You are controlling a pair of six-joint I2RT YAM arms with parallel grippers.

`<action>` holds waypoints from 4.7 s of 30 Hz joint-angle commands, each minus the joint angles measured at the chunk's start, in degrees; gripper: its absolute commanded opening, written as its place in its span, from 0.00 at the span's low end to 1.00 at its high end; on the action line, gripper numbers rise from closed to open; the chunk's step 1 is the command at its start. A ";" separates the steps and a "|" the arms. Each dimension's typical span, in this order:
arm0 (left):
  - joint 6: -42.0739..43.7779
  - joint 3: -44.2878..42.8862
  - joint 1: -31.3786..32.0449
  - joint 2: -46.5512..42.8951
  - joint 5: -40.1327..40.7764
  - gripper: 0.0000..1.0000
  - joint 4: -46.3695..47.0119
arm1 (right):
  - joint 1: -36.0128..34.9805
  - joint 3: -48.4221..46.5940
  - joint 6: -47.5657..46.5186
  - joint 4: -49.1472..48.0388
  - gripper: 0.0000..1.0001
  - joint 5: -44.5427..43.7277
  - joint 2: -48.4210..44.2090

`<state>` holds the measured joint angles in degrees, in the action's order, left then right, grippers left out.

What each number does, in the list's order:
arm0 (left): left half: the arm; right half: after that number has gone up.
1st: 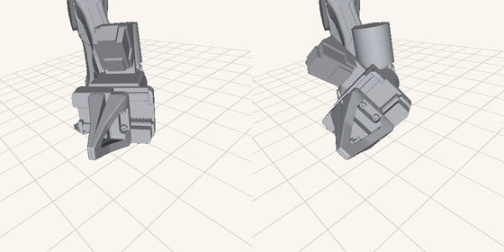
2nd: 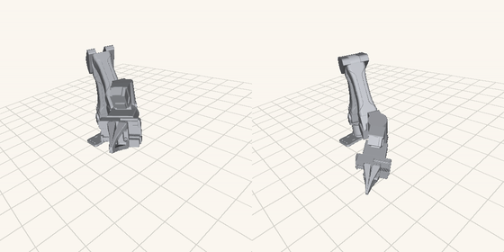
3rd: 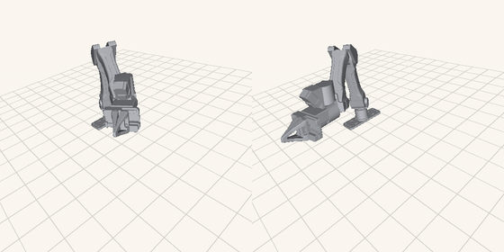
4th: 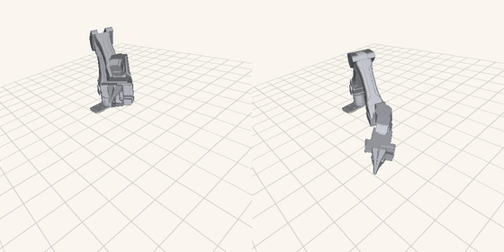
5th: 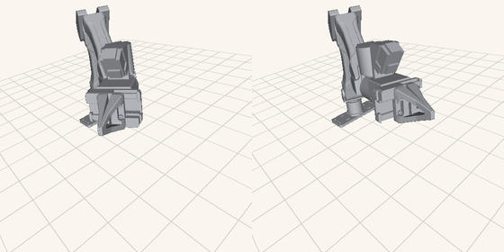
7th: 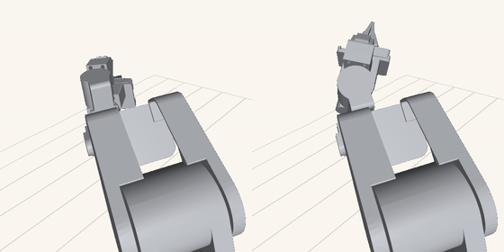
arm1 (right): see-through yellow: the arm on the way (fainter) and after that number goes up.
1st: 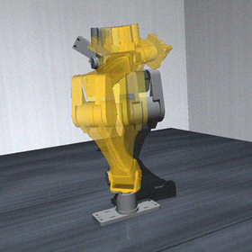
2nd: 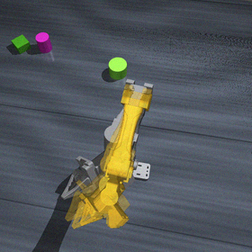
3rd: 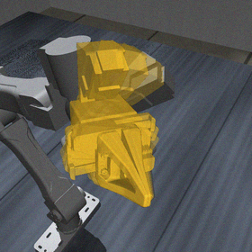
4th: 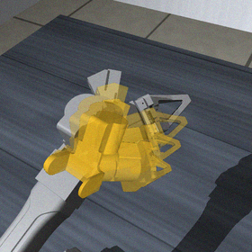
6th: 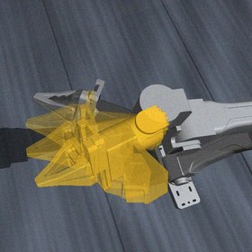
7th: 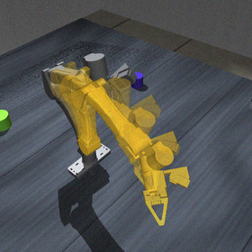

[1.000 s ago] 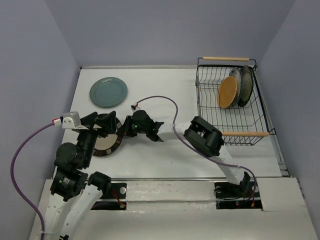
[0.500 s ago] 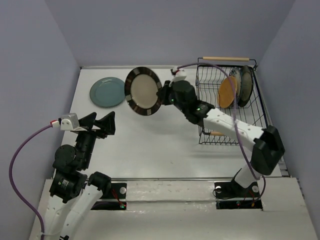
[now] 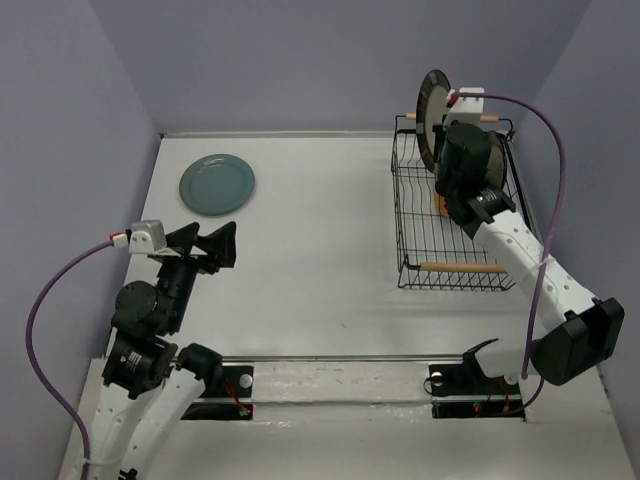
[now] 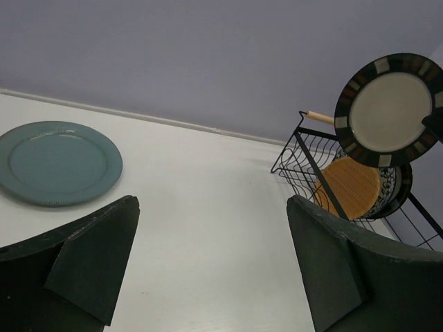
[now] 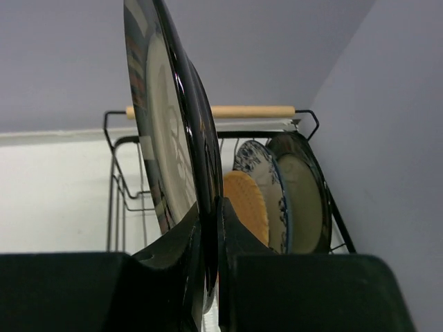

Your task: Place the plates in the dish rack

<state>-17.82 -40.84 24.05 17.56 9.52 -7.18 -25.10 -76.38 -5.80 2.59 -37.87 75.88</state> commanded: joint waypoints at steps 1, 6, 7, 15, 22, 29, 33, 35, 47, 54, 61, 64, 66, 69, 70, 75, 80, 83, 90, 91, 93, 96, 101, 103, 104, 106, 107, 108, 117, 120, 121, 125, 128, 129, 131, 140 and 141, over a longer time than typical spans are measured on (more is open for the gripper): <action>0.95 0.23 0.38 2.04 -0.82 0.99 3.40 | 3.65 -4.48 -8.35 -6.72 0.07 -2.65 0.67; 1.04 0.15 0.38 3.00 -0.99 0.99 3.31 | 5.58 -5.09 -9.14 -5.93 0.07 -2.30 4.71; 1.04 0.15 0.38 3.00 -0.99 0.99 3.40 | 6.20 -5.01 -8.62 -5.76 0.07 -2.04 5.15; 1.13 0.23 0.29 3.62 -1.17 0.99 3.49 | 8.14 -2.99 -2.73 -3.64 0.07 -1.24 8.06; 1.21 0.23 0.29 3.88 -1.08 0.99 3.49 | 9.28 -1.41 0.79 -3.64 0.07 -0.98 9.82; 1.21 0.23 0.12 4.23 -1.17 0.99 3.49 | 9.81 0.00 3.43 -3.65 0.07 0.07 11.40; 1.21 0.23 -0.06 4.50 -1.26 0.99 3.49 | 9.81 0.88 3.96 -4.00 0.07 0.51 12.71; 1.21 0.23 -0.06 4.59 -1.26 0.99 3.49 | 9.81 1.23 4.05 -4.26 0.07 0.51 13.07; 0.95 0.23 -0.76 5.29 -1.52 0.99 3.49 | 9.81 1.76 5.62 -4.61 0.07 -1.60 15.79; 0.95 0.23 -1.03 5.82 -1.70 0.99 3.49 | 9.81 0.97 10.02 -4.17 0.07 -2.73 17.29; 0.95 0.23 -1.29 6.08 -1.87 0.99 3.49 | 9.81 -0.96 10.02 -4.17 0.07 -2.65 20.19; 0.78 0.23 -1.55 6.08 -1.87 0.99 3.49 | 9.81 -0.70 8.89 -5.31 0.08 -1.34 21.07; 0.86 0.23 -1.55 6.26 -2.05 0.99 3.58 | 9.81 -0.70 8.18 -6.02 0.11 -1.07 21.42; 0.60 0.24 -1.73 6.78 -2.57 0.99 3.66 | 9.81 -0.96 6.51 -6.37 0.17 0.16 21.33; 0.60 0.23 -1.64 6.87 -2.58 0.99 3.66 | 9.81 -0.79 6.51 -6.28 0.21 -0.19 21.16; 0.25 0.32 -1.99 6.96 -3.19 0.99 3.93 | 9.81 0.88 6.42 -6.54 0.36 -1.15 19.57; 0.16 0.41 -2.26 7.49 -3.54 0.99 4.02 | 9.81 1.58 6.51 -6.81 0.51 -0.72 18.26; 0.07 0.41 -2.34 8.10 -3.89 0.99 4.02 | 9.81 1.41 6.42 -6.81 0.52 0.07 17.82; -1.85 -0.12 -2.78 14.85 -6.26 0.99 3.93 | 9.81 2.02 8.17 -4.27 0.66 4.01 10.89; -2.56 -0.29 -3.05 15.91 -6.61 0.99 4.02 | 9.81 1.94 8.87 -3.39 0.69 4.99 9.65; -4.32 -1.17 -4.36 18.46 -7.14 0.99 3.75 | 9.81 2.28 11.60 0.04 0.77 9.36 6.76; -9.14 -1.44 -8.48 23.55 -9.25 0.99 4.45 | 9.81 4.65 16.69 2.33 0.82 18.48 0.60; -19.69 2.69 -13.40 30.32 -13.03 0.99 13.48 | 7.53 9.05 22.50 2.24 0.85 32.14 -6.35; -24.44 4.36 -16.82 34.70 -14.53 0.99 16.22 | 6.48 10.98 23.55 2.33 0.85 35.66 -8.98; -25.67 4.71 -16.85 36.39 -14.35 0.99 16.84 | 5.77 11.86 23.82 2.33 0.85 36.45 -9.86; -29.27 5.86 -20.87 41.38 -14.88 0.99 18.33 | 5.24 14.66 24.96 1.90 0.85 39.69 -12.94; -30.24 6.03 -22.37 43.07 -14.88 0.99 19.39 | 5.24 15.55 25.14 1.28 0.85 40.50 -13.99; -31.30 6.64 -25.86 44.39 -14.79 0.99 20.18 | 5.24 16.52 26.01 0.84 0.85 41.03 -14.87; -39.56 8.68 -36.53 58.54 -14.00 0.97 34.95 | 2.52 22.41 28.13 -1.97 0.85 47.01 -18.04; -40.53 4.91 -36.97 65.74 -15.93 0.95 37.76 | 0.85 23.55 28.30 -2.32 0.85 47.36 -18.22; -40.71 4.02 -36.89 67.50 -15.93 0.94 38.20 | 0.84 23.73 28.30 -3.72 0.85 47.36 -18.31; -42.99 0.33 -36.97 77.87 -16.20 0.93 41.63 | -1.44 24.17 28.21 -4.00 0.85 46.92 -18.05; -45.19 -1.35 -36.97 82.89 -16.37 0.91 45.74 | -1.97 25.05 28.04 -4.61 0.84 46.66 -17.78; -45.63 -2.04 -37.06 83.85 -16.46 0.89 46.89 | -1.97 25.22 28.04 -4.70 0.84 46.74 -17.69; -46.51 -3.27 -36.97 86.84 -16.90 0.85 49.27 | -1.97 25.58 28.13 -4.87 0.84 46.74 -17.34; -53.28 -4.07 -37.06 97.48 -19.36 0.49 62.89 | -2.49 26.02 28.57 -5.58 0.81 46.57 -17.17; -54.41 -3.29 -37.06 98.18 -19.71 0.36 64.82 | -2.49 26.19 28.65 -5.58 0.81 46.57 -17.08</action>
<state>-68.29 -44.73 -12.88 112.18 -8.91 49.23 -27.05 -50.61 22.52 0.80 8.25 58.89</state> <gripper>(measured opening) 0.506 0.814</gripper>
